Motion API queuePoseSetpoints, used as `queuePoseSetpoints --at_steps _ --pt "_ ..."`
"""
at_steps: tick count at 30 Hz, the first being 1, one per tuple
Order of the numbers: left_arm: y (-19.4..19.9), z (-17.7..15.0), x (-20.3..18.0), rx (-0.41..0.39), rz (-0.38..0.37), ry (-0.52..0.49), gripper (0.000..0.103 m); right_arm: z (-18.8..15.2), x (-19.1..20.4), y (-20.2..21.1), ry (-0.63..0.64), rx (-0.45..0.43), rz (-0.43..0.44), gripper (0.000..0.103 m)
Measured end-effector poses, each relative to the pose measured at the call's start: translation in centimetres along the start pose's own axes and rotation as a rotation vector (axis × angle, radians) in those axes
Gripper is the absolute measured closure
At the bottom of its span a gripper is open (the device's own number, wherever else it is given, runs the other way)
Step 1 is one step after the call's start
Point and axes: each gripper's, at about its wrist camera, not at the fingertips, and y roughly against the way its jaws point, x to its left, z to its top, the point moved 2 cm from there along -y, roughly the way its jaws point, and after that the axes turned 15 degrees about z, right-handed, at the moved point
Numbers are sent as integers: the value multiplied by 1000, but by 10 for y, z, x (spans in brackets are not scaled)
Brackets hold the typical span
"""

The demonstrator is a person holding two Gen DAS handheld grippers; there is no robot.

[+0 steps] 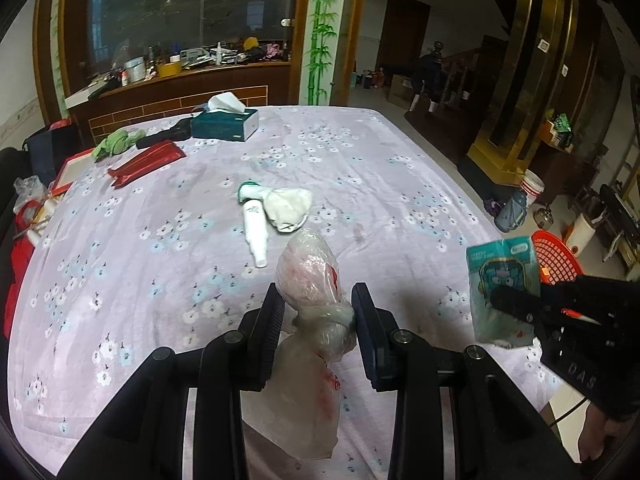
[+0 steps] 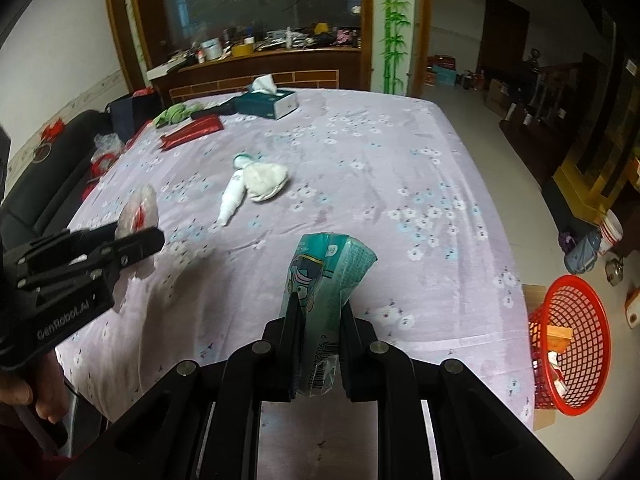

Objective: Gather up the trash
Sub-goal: 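Carry the green snack pack and clear plastic bag over the red basket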

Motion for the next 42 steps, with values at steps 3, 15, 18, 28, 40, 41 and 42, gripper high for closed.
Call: queuePoseSetpoints --at_steps 3,15,18,28,40,41,42 --pt "2 2 -6 -7 -4 -12 70 3 -6 6 -13 -16 -8 87" --pt "5 12 -30 -17 -26 -41 70 3 -26 14 -45 -25 -7 87" --pt "4 14 -39 -17 -35 -53 70 3 -32 16 -55 -27 -10 87" --pt "1 21 -68 -22 -65 -94 70 -2 -58 27 -101 -38 -39 87" --pt "-4 24 -107 -20 -110 -151 70 -12 -88 45 -158 -54 -75 87" --pt "-5 24 -110 -19 -113 -156 70 -14 -91 46 -165 -56 -80 87" --pt "-6 24 -113 -18 -115 -161 70 -15 -94 48 -171 -57 -82 87"
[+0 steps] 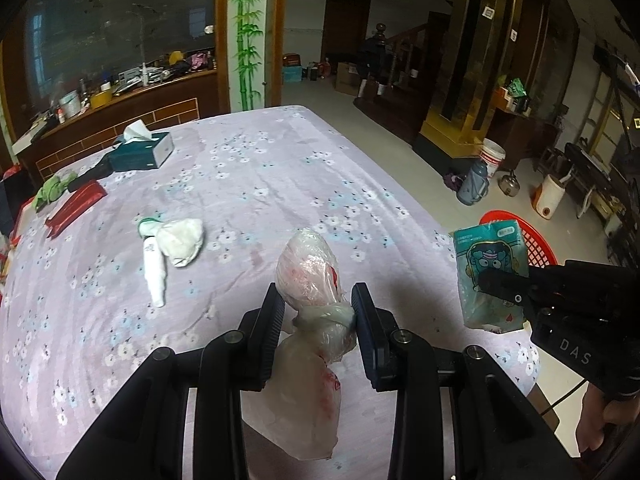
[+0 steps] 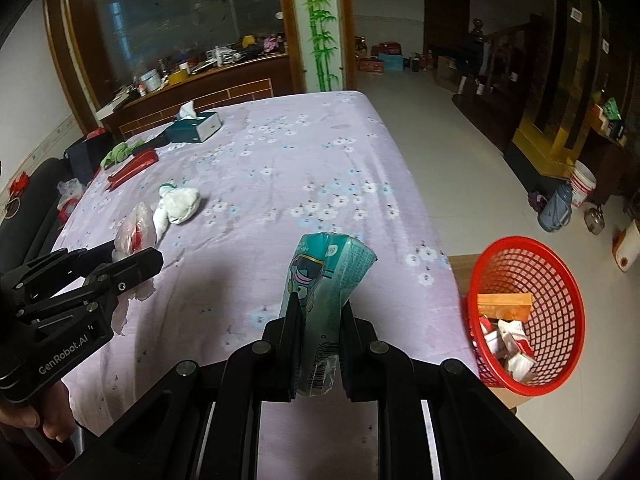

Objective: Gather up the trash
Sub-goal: 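Carry the green snack pack and clear plastic bag over the red basket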

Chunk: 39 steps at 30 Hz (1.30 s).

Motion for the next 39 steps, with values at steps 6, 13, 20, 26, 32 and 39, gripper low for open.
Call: queuePoseSetpoints --at_steps 6,13,20,26,32,39 --pt "-5 3 -18 3 -20 -32 70 -4 -19 6 -41 -6 -15 87" --pt "-8 10 -43 3 -45 -72 70 -8 -46 16 -98 -19 -35 87" --pt "-9 16 -74 -3 -84 -119 70 -16 -78 32 -165 -42 -63 87" --pt "-8 22 -106 -11 -139 -165 70 -18 -105 46 -227 -63 -94 87" --pt "-8 27 -129 -16 -177 -198 70 -22 -125 62 -267 -89 -119 87" --pt "-12 33 -156 -8 -209 -238 70 -29 -151 80 -329 -127 -139 87"
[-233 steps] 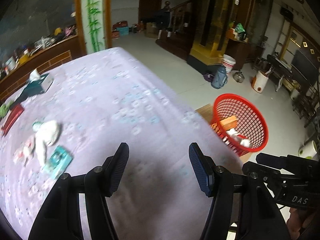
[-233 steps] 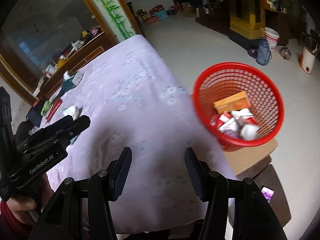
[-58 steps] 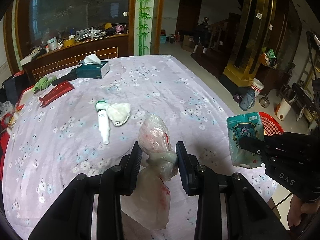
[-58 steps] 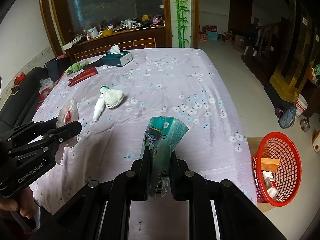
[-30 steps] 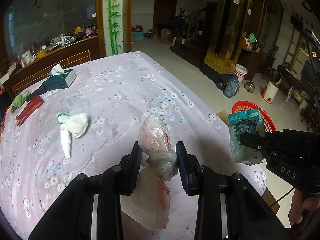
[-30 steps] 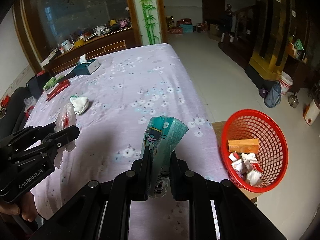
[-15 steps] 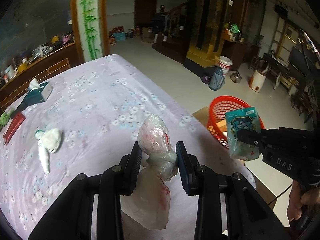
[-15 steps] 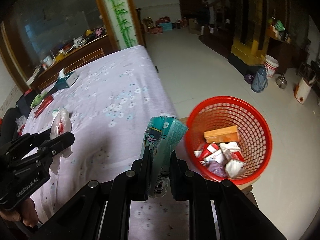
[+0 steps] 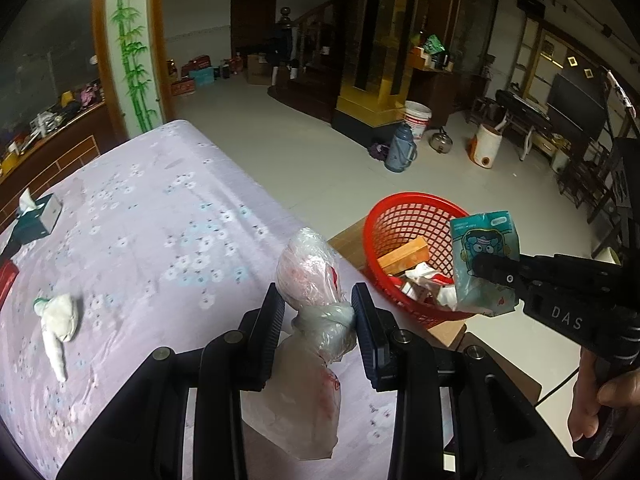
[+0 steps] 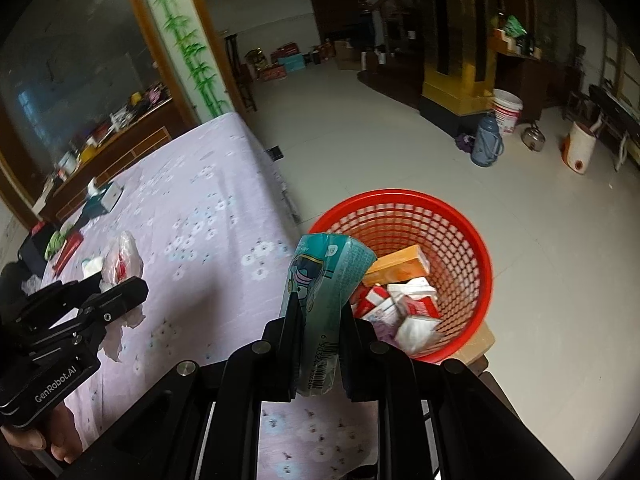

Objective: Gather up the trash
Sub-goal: 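Carry the green snack pack and clear plastic bag over the red basket, then open both tools over the red basket to drop the pack and bag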

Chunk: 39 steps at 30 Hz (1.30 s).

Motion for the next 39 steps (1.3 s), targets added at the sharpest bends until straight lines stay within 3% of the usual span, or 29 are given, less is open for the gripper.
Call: queuePoseSetpoints --at_steps 28,39 --pt "-29 41 -59 13 -54 -71 70 24 -74 12 -129 -35 10 86" --pt "-60 56 -113 62 -184 -104 69 47 -121 0 -218 -13 74 84"
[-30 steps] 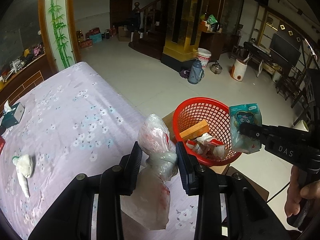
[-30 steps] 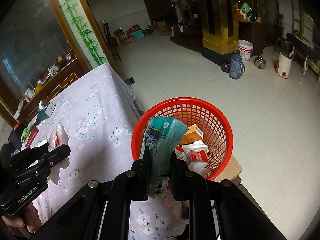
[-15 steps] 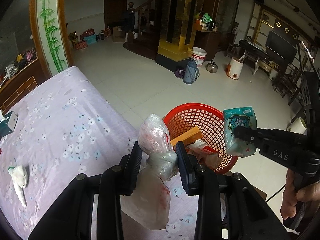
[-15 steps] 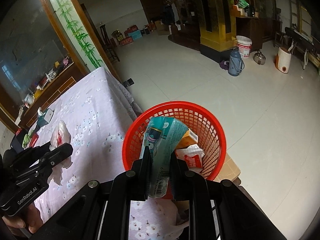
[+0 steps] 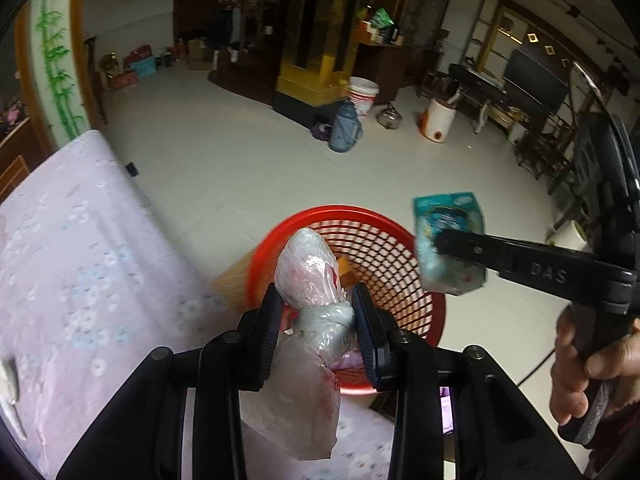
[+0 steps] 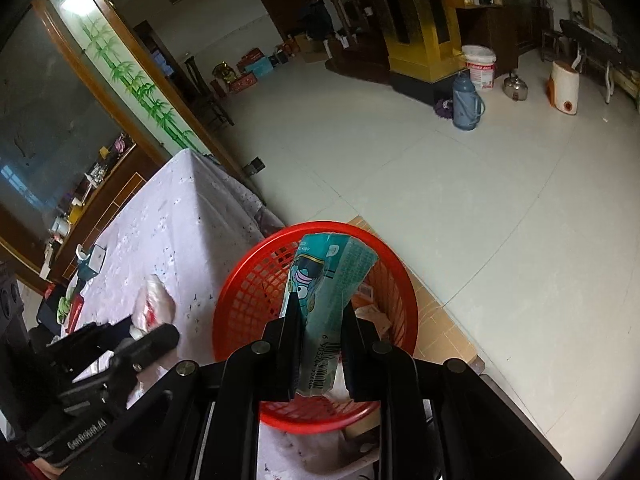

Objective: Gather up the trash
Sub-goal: 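Open both tools over the red basket to drop the pack and bag, then move both open tools back over the table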

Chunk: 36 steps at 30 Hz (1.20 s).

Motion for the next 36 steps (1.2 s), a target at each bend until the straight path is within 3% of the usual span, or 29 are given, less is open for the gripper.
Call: queuePoseSetpoints --at_steps 2,3,6,12,21,29,36 --pt "-8 4 -6 1 0 -2 63 7 -7 -7 -13 11 14 83" --pt "-11 6 -8 2 -4 0 54 11 -9 -10 -12 17 18 76" --pt "-13 10 -7 0 11 16 48 18 -13 -16 -21 27 7 60" --pt "2 3 17 0 45 72 48 18 6 -8 33 2 7 59" --pt "38 -35 81 -5 137 190 47 -8 78 -36 146 98 108 59" --pt "72 -83 175 10 247 357 48 -42 156 -77 251 205 175 59" --pt "97 -154 302 60 391 596 48 -73 209 -101 324 277 195 59"
